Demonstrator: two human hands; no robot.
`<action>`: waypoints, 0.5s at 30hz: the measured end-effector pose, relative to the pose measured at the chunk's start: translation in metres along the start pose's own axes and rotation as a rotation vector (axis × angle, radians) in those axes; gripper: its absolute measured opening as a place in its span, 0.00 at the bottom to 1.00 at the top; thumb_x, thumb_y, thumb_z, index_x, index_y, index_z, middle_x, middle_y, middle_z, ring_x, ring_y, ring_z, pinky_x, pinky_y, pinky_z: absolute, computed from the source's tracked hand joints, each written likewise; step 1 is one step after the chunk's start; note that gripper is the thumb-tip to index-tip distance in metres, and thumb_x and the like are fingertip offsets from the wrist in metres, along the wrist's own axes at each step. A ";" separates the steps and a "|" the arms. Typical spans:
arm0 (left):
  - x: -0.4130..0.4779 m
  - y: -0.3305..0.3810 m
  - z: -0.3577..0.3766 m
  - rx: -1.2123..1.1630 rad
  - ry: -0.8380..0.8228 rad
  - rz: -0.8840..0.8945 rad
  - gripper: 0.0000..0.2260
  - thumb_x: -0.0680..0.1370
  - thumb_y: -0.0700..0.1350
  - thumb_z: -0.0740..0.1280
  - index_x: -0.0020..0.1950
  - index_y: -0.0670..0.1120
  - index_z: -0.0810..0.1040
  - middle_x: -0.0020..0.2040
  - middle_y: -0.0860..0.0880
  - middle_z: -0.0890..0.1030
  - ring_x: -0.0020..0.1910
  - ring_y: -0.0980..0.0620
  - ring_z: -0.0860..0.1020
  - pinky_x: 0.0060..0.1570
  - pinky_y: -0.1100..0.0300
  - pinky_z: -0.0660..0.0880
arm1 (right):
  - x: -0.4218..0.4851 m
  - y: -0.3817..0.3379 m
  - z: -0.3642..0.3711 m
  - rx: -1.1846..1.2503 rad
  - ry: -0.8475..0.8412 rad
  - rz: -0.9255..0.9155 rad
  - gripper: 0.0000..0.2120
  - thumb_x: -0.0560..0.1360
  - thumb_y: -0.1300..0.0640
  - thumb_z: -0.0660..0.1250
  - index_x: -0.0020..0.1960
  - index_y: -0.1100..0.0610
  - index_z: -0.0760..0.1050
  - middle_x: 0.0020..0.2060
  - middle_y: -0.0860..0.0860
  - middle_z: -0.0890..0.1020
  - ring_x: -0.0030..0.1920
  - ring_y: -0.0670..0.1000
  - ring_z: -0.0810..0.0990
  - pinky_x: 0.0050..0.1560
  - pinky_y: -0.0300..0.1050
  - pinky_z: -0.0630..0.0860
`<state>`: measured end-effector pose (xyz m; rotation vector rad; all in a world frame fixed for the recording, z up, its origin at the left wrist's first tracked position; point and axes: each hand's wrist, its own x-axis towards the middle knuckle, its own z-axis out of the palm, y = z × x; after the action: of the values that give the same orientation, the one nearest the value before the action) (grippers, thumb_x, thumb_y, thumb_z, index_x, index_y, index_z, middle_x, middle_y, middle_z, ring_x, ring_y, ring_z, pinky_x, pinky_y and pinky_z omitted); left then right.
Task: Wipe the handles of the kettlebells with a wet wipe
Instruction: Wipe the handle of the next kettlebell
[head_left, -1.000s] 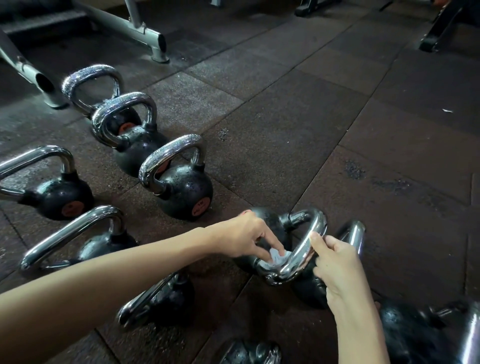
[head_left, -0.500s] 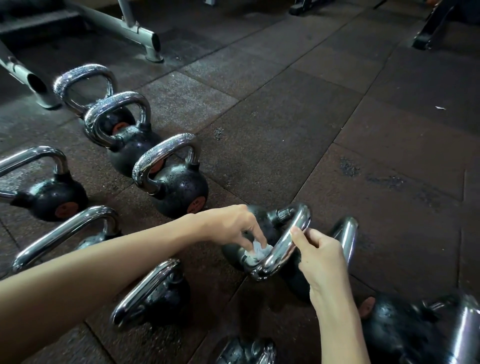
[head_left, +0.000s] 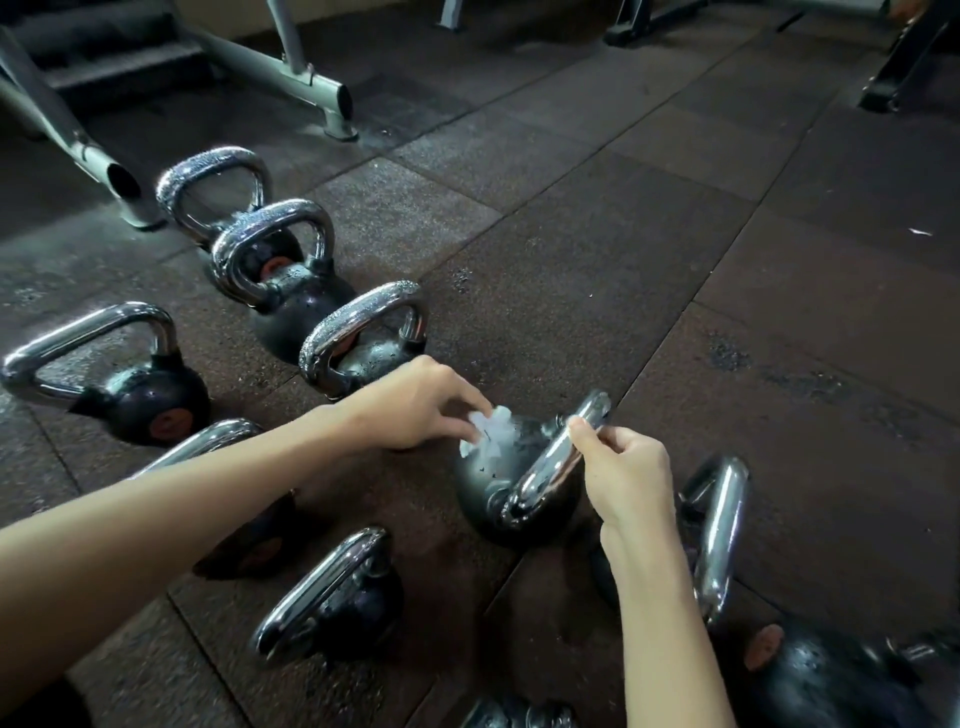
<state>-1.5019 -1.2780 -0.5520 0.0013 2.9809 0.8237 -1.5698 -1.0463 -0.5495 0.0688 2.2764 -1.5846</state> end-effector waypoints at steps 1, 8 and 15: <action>-0.010 -0.008 -0.008 -0.038 0.071 -0.068 0.13 0.73 0.56 0.78 0.56 0.55 0.87 0.46 0.57 0.87 0.38 0.60 0.80 0.44 0.67 0.74 | 0.004 -0.006 0.011 -0.014 0.014 -0.011 0.16 0.76 0.46 0.74 0.38 0.58 0.81 0.33 0.47 0.83 0.38 0.51 0.82 0.42 0.47 0.76; -0.038 -0.031 -0.045 -0.370 0.393 -0.339 0.08 0.69 0.53 0.81 0.45 0.62 0.85 0.29 0.59 0.78 0.27 0.61 0.68 0.32 0.69 0.65 | 0.023 -0.034 0.085 -0.164 0.066 0.084 0.21 0.70 0.40 0.75 0.48 0.58 0.84 0.49 0.55 0.86 0.50 0.58 0.84 0.48 0.48 0.79; -0.016 -0.005 -0.061 -0.709 0.341 -0.304 0.11 0.73 0.45 0.80 0.54 0.47 0.88 0.43 0.52 0.86 0.39 0.62 0.78 0.40 0.72 0.72 | 0.009 -0.043 0.040 -0.288 0.047 -0.150 0.40 0.66 0.39 0.81 0.74 0.46 0.71 0.61 0.50 0.79 0.58 0.52 0.78 0.52 0.47 0.72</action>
<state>-1.4885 -1.3137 -0.5014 -0.6517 2.6539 1.9146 -1.5781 -1.1002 -0.5257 -0.1430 2.5740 -1.3173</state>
